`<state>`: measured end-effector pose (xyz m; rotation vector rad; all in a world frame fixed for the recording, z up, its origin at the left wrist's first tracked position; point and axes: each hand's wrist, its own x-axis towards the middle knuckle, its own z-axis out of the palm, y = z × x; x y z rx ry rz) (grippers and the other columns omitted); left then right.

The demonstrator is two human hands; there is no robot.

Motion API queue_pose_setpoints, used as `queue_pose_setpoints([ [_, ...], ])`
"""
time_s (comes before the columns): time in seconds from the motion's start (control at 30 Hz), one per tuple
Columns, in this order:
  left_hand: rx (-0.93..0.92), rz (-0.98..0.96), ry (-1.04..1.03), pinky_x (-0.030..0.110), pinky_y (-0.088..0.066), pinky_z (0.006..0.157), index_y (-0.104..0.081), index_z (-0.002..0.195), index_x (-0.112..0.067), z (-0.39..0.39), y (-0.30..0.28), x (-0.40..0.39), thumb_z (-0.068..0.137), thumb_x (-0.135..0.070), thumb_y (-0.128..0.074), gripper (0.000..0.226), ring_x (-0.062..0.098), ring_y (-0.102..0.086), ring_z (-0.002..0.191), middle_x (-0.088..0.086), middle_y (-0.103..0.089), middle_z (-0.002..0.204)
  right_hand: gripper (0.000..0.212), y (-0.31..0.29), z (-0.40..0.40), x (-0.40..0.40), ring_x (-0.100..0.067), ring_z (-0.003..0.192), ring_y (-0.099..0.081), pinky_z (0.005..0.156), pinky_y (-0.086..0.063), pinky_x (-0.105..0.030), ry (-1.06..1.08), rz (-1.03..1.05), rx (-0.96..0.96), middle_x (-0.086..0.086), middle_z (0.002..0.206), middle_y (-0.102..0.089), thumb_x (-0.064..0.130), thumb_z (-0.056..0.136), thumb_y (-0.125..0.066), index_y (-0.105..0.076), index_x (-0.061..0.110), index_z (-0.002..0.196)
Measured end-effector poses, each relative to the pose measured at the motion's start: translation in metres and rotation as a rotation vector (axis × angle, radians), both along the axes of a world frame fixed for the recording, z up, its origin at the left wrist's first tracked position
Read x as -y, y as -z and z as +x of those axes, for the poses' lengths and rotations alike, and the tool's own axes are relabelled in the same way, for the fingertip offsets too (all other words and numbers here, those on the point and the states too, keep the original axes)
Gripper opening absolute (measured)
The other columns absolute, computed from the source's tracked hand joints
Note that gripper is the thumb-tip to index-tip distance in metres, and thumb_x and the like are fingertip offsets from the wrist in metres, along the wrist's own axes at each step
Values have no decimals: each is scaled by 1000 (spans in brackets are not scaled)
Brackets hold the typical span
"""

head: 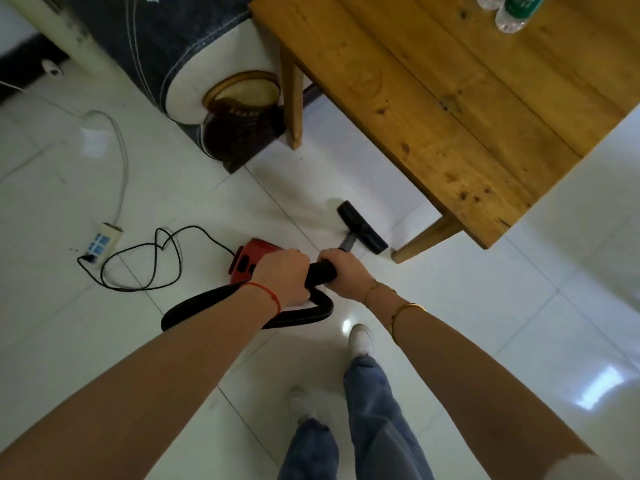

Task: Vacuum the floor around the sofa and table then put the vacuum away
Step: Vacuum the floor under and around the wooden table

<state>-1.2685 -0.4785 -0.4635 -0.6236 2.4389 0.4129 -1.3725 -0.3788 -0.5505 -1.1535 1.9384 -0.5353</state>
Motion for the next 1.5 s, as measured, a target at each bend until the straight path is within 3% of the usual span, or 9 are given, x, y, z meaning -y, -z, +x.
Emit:
queue_pose_setpoints([
  [0.1, 6, 63, 36, 26, -48, 58, -48, 84, -29, 29, -10, -9, 84, -45, -62, 21, 12, -52, 60, -10, -47, 64, 13, -8, 36, -14, -18, 79, -53, 77, -42, -27, 24, -13, 3, -9, 90, -66, 4, 80, -61, -61, 12, 91],
  [0.2, 28, 34, 107, 30, -52, 63, -56, 103, -24, 54, -18, -22, 85, -38, -61, 24, 17, -57, 70, -2, -55, 80, 17, -12, 66, -33, -19, 85, -57, 86, -49, -34, 78, -4, 23, -8, 96, -66, 6, 82, -60, -63, 8, 98],
  [0.3, 71, -2, 176, 32, -53, 64, -59, 103, -16, 71, -18, -40, 83, -33, -60, 26, 19, -60, 74, 3, -58, 89, 15, -13, 88, -55, -25, 90, -60, 80, -49, -33, 101, 51, 2, -9, 97, -65, 3, 81, -58, -60, 8, 96],
  [0.47, 61, -3, 220, 28, -44, 54, -62, 91, -17, 79, -17, -73, 83, -35, -60, 20, 16, -54, 62, -4, -53, 73, 13, -17, 105, -95, -21, 82, -57, 71, -39, -26, 179, 101, 4, -8, 94, -65, 4, 80, -57, -59, 9, 92],
  [0.6, 65, 27, 292, 28, -45, 58, -60, 97, -19, 71, -23, -99, 80, -28, -61, 19, 18, -61, 74, -3, -55, 81, 14, -19, 106, -128, -20, 82, -55, 73, -41, -27, 236, 110, -10, -8, 96, -64, 4, 80, -59, -59, 10, 93],
  [0.8, 70, 49, 394, 28, -46, 61, -60, 97, -16, 44, -23, -139, 80, -25, -60, 20, 20, -62, 76, 0, -60, 85, 11, -11, 94, -176, -18, 78, -52, 70, -41, -26, 347, 125, -12, -7, 92, -64, 5, 80, -58, -59, 10, 90],
  [0.93, 81, 44, 436, 28, -41, 60, -58, 98, -17, 19, -23, -171, 82, -24, -59, 17, 19, -60, 76, 1, -60, 88, 14, -4, 75, -210, -16, 79, -49, 71, -40, -25, 394, 122, -16, -5, 94, -63, 4, 80, -59, -58, 12, 91],
  [1.13, 72, 32, 428, 29, -46, 62, -60, 100, -16, -31, -13, -223, 83, -24, -58, 19, 21, -63, 79, 3, -64, 91, 18, 11, 22, -261, -15, 77, -48, 73, -41, -27, 395, 60, -43, 3, 84, -54, 2, 76, -58, -55, 18, 83],
  [1.5, 29, 17, 231, 28, -43, 62, -59, 105, -14, -182, 13, -305, 85, -25, -60, 23, 23, -61, 77, 4, -61, 89, 18, 27, -161, -326, -15, 82, -48, 79, -44, -28, 224, 107, -85, -5, 94, -61, -1, 80, -58, -60, 11, 93],
])
